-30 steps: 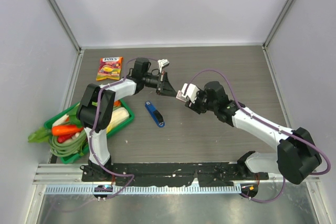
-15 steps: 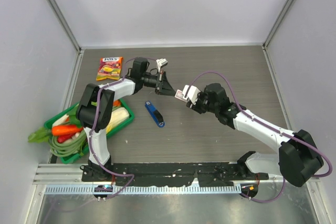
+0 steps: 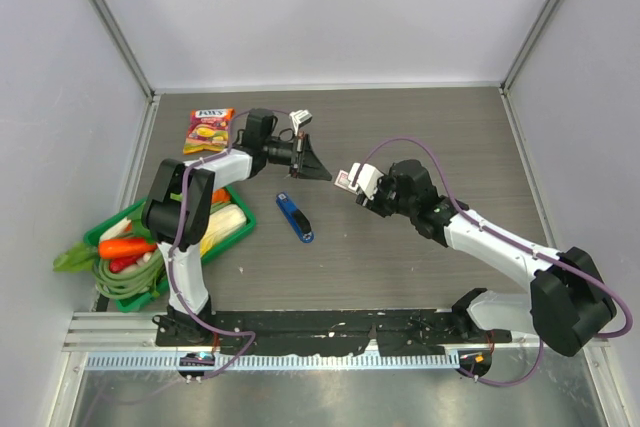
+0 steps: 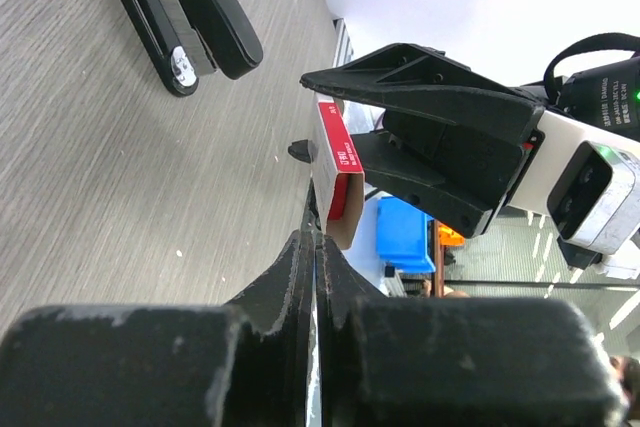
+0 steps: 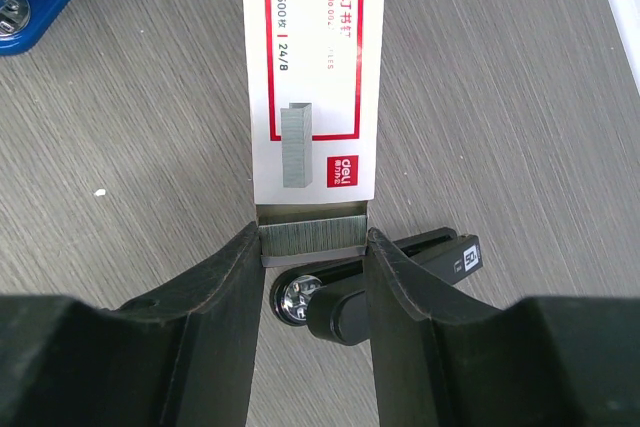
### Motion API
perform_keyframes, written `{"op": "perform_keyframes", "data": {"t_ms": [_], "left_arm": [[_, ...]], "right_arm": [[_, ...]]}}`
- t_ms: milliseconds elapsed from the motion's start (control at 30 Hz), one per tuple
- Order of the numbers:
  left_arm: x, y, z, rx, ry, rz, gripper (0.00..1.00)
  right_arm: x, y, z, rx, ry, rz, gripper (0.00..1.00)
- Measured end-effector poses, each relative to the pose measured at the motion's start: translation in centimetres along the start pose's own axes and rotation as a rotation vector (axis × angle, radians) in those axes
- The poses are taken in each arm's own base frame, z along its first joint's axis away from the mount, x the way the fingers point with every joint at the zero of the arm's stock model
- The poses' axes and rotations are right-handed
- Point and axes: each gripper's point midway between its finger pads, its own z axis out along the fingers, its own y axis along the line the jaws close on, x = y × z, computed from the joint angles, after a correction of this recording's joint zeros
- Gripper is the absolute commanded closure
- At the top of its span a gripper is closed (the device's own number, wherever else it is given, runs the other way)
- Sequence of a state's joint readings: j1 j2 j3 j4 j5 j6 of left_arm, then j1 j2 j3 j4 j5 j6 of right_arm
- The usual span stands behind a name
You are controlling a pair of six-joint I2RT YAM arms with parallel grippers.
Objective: Load the staples into the stapler
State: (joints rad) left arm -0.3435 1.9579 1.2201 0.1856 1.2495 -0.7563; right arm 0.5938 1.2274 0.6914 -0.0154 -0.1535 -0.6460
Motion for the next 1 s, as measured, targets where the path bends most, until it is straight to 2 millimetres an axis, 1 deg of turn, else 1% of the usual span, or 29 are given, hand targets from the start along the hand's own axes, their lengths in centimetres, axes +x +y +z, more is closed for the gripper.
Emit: {"op": "perform_keyframes", "data": {"t_ms": [33,100,133,200,233,400,567,700,867,1000], "left_arm": [[0.0,0.0,0.0,0.0,-0.001,0.0,0.71],[-0.1,0.0,-0.1,-0.001,-0.004,0.003,0.6],[-0.1,0.1,-0.1,-0.003,-0.006,0.002,0.52],[-0.3,0.2,-0.2,-0.007,-0.012,-0.001,0.45],[-0.3,0.2,-0.2,-0.009,-0.015,-0.003,0.44],[-0.6,0.4,-0.3,-0.019,-0.026,-0.012,0.41],[-0.3,0.4,0.2,-0.025,-0.021,-0.009,0.4],[0.4,0.3,1.3,-0.039,0.011,0.008,0.39],[1.4,-0.5,3.3,-0.052,0.066,0.067,0.39],[2.2,-0.6,4.1,-0.068,0.094,0.085,0.43]], "right_arm": [[0.0,0.0,0.0,0.001,0.001,0.0,0.79],[0.0,0.0,0.0,0.001,0.002,0.0,0.79],[0.1,0.0,0.0,0.001,0.002,0.0,0.79],[0.1,0.0,0.0,0.0,0.004,0.0,0.79],[0.1,0.0,0.1,-0.001,0.006,0.0,0.79],[1.0,0.6,0.4,-0.024,0.036,0.004,0.79],[1.7,1.1,0.5,-0.042,0.061,0.008,0.79],[1.6,1.1,0.5,-0.044,0.059,0.009,0.79],[1.5,1.1,0.5,-0.049,0.057,0.016,0.78],[1.5,1.3,0.5,-0.056,0.055,0.021,0.78]]}}
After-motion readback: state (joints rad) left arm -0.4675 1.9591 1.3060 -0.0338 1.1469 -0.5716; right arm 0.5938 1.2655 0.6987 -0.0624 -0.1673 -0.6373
